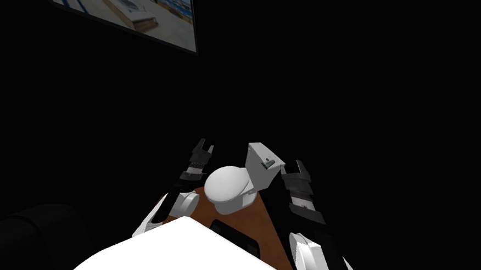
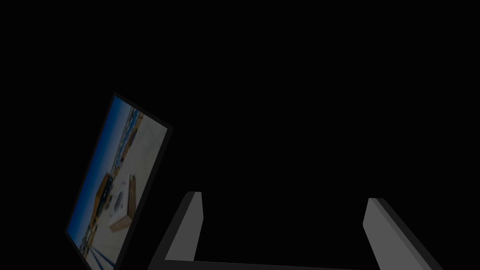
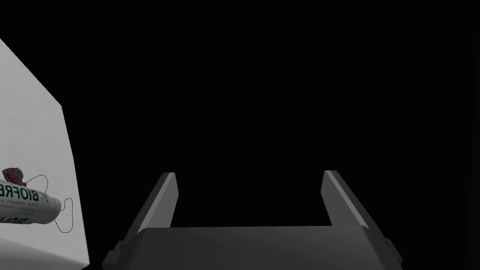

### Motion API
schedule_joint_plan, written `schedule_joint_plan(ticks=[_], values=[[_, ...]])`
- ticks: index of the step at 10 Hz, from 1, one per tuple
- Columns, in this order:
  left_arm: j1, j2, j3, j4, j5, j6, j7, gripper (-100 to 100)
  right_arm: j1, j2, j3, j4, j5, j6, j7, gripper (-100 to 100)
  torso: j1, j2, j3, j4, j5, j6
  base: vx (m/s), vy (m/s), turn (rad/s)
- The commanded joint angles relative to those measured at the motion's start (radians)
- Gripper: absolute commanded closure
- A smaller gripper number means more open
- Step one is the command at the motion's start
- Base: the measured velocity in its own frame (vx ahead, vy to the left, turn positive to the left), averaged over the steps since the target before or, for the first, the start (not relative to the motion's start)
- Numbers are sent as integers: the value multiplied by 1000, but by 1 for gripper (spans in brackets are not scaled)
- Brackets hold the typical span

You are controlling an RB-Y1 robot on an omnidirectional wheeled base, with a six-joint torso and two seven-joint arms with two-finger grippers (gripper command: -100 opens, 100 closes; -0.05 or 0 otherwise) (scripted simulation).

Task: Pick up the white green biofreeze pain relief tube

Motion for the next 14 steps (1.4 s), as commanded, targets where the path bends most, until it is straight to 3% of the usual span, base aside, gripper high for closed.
schedule_joint_plan(ticks=[1,3,4,6,7,9,10,12,13,14], values=[[0,0,0,0,0,0,0,0,-19,-1,10,15,-23,35,-50,-100,0,0,0,0,0,0,-10,-50,-1],[0,0,0,0,0,0,0,0,-19,-1,10,15,-23,35,-95,-100,-1,0,0,0,0,0,-8,-30,3],[0,0,0,0,0,0,0,0,-34,-3,17,29,-46,65,-131,-100,1,0,0,0,0,0,-3,-35,-5],[0,0,0,0,0,0,0,0,-34,-3,17,29,-46,65,-169,-100,0,0,0,0,0,0,-5,-24,3],[0,0,0,0,0,0,0,0,-50,-6,25,44,-70,97,-208,-100,1,0,0,0,0,0,0,-29,-4],[0,0,0,0,0,0,0,0,-50,-6,25,44,-70,97,-245,-100,0,0,0,0,0,0,-6,-28,3],[0,0,0,0,0,0,0,0,-67,-9,33,59,-95,129,-283,-100,1,0,0,0,0,0,-9,-36,-5],[0,0,0,0,0,0,0,0,-67,-9,33,59,-95,129,-324,-100,0,0,0,0,0,0,-1,-29,3],[0,0,0,0,0,0,0,0,-85,-13,41,74,-121,163,-360,-100,1,-1,0,0,0,0,1,-34,-6],[0,0,0,0,0,0,0,0,-85,-13,41,74,-121,163,-386,-100,0,-1,0,0,0,0,0,-34,3]])
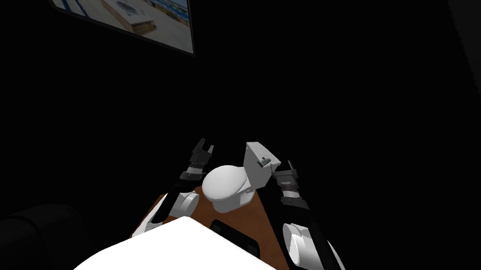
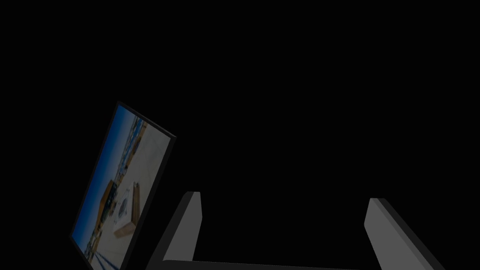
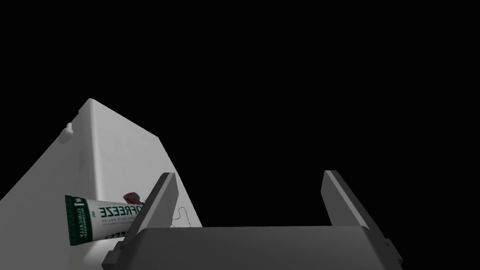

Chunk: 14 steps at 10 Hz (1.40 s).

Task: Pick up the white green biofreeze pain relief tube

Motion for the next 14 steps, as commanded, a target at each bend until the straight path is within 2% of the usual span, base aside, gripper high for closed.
schedule_joint_plan(ticks=[1,2,4,5,7,8,10,11,13,14], values=[[0,0,0,0,0,0,0,0,-4,-1,0,1,-4,9,-39,-100,0,0,0,0,0,0,0,-15,2],[0,0,0,0,0,0,0,0,-23,-5,8,17,-31,44,-74,-100,1,0,0,0,0,0,0,-41,-8],[0,0,0,0,0,0,0,0,-23,-5,8,17,-31,44,-120,-100,0,0,0,0,0,0,1,-27,3],[0,0,0,0,0,0,0,0,-43,-9,15,34,-60,80,-153,-100,1,0,0,0,0,0,2,-28,-9],[0,0,0,0,0,0,0,0,-43,-9,15,34,-60,80,-203,-100,0,0,0,0,0,0,3,-26,1],[0,0,0,0,0,0,0,0,-65,-14,23,53,-89,116,-235,-100,1,0,0,0,0,0,-3,-34,-9],[0,0,0,0,0,0,0,0,-65,-14,23,53,-89,116,-286,-100,0,0,0,0,0,0,6,-26,1],[0,0,0,0,0,0,0,0,-87,-20,30,72,-120,154,-317,-100,1,0,0,0,0,0,15,-34,-12],[0,0,0,0,0,0,0,0,-87,-20,30,72,-120,154,-369,-100,0,-1,0,0,0,0,7,-24,0],[0,0,0,0,0,0,0,0,-111,-26,37,93,-152,192,-401,-100,1,0,0,0,0,0,6,-28,-17]])
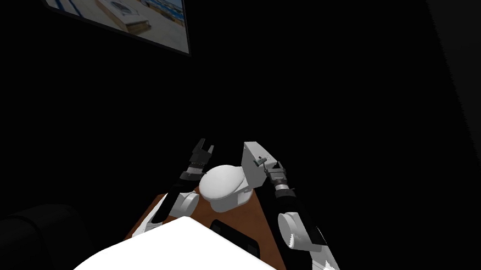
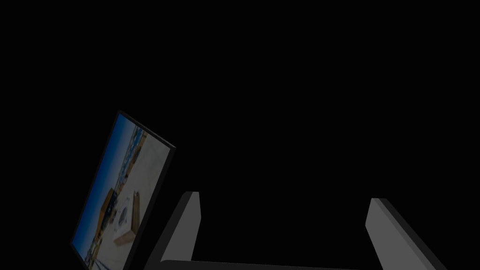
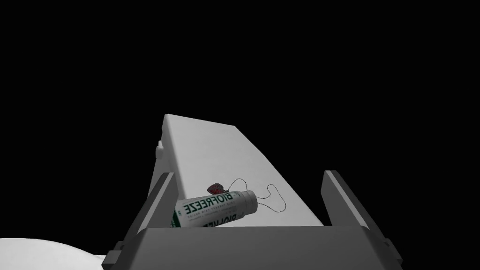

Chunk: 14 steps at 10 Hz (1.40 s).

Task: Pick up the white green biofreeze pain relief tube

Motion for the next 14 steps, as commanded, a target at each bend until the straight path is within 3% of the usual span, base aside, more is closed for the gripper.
schedule_joint_plan(ticks=[1,2,3,5,6,8,9,11,12,14], values=[[0,0,0,0,0,0,0,0,-4,-3,6,5,-14,19,-50,-100,0,0,0,0,0,0,9,-29,0],[0,0,0,0,0,0,0,0,-4,-3,6,5,-14,19,-73,-100,0,0,0,0,0,0,5,-14,3],[0,0,0,0,0,0,0,0,-28,-9,13,26,-47,58,-105,-100,1,0,0,0,0,0,6,-27,-16],[0,0,0,0,0,0,0,0,-28,-9,13,26,-47,58,-157,-100,0,0,0,0,0,0,13,-24,-2],[0,0,0,0,0,0,0,0,-54,-15,19,48,-80,97,-189,-100,1,0,0,0,0,0,11,-27,-17],[0,0,0,0,0,0,0,0,-54,-15,19,48,-80,97,-240,-100,0,0,0,0,0,0,12,-20,-2],[0,0,0,0,0,0,0,0,-80,-21,25,71,-114,137,-271,-100,1,0,0,0,0,0,12,-26,-21],[0,0,0,0,0,0,0,0,-80,-21,25,71,-114,137,-323,-100,0,0,0,0,0,0,14,-19,-2],[0,0,0,0,0,0,0,0,-106,-28,31,94,-149,176,-353,-100,1,0,0,0,0,0,18,-26,-22],[0,0,0,0,0,0,0,0,-106,-28,31,94,-149,176,-404,-100,0,-1,0,0,0,0,15,-20,-3]])
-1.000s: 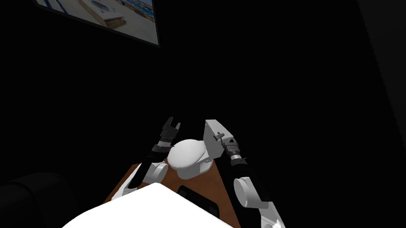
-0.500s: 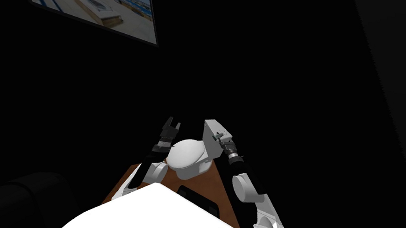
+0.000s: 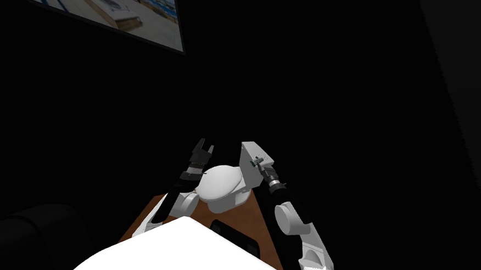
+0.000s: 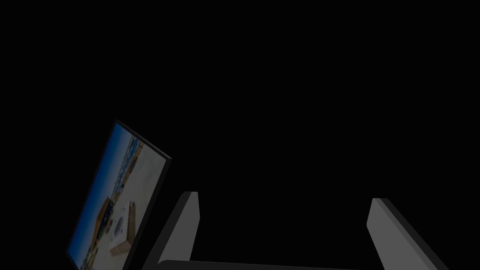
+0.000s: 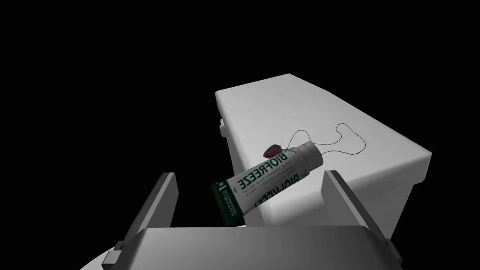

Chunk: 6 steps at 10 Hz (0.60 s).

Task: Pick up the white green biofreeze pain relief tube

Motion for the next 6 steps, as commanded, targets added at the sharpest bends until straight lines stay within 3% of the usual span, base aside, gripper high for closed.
schedule_joint_plan(ticks=[1,3,4,6], values=[[0,0,0,0,0,0,0,0,-30,-6,7,29,-36,37,-50,-100,0,0,0,0,0,0,15,-21,-20],[0,0,0,0,0,0,0,0,-30,-6,7,29,-36,37,-96,-100,-1,0,0,0,0,0,15,-19,-5],[0,0,0,0,0,0,0,0,-57,-14,12,52,-71,76,-131,-100,0,0,0,0,0,0,21,-20,-25],[0,0,0,0,0,0,0,0,-57,-14,12,52,-71,76,-175,-100,0,-1,0,0,0,0,19,-18,-3]])
